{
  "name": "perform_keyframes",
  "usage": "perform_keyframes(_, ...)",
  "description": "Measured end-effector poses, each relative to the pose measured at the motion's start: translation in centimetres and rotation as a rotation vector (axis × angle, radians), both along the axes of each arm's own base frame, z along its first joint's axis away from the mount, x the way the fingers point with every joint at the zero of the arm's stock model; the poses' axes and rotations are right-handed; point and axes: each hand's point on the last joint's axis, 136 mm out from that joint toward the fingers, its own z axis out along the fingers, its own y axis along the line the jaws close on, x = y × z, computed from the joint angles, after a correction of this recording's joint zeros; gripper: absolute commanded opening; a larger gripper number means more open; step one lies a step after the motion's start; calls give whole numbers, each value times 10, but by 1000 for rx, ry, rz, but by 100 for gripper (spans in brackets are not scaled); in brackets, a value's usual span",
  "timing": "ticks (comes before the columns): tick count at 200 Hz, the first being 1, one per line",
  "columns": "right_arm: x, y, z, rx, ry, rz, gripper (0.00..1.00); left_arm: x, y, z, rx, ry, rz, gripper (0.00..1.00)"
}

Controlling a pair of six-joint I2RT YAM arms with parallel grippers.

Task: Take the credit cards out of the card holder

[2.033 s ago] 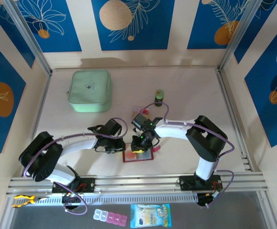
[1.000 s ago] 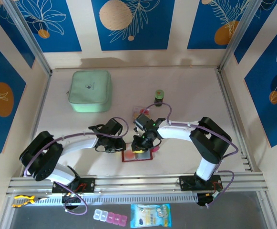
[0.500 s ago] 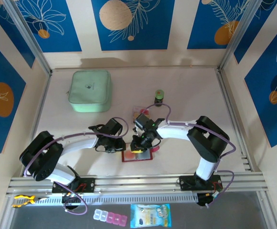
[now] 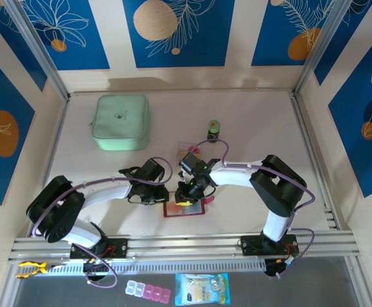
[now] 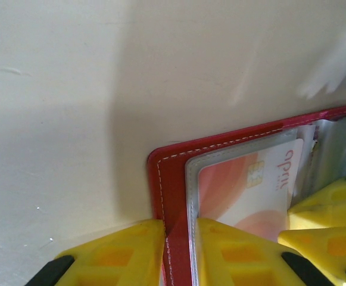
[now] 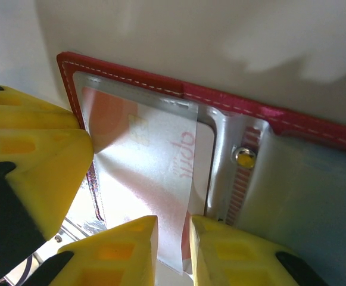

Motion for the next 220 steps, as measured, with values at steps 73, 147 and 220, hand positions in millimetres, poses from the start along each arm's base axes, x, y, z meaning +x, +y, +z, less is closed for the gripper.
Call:
perform_keyframes(73,0,3,-2,19,11,3,16,0,0,0,0,0,0,22)
perform_keyframes(147,2,0,-1,-65,-13,10,25,0,0,0,0,0,0,22)
perform_keyframes(220,3,-9,-2,-136,-39,20,25,-3,7,2,27,6,4,23)
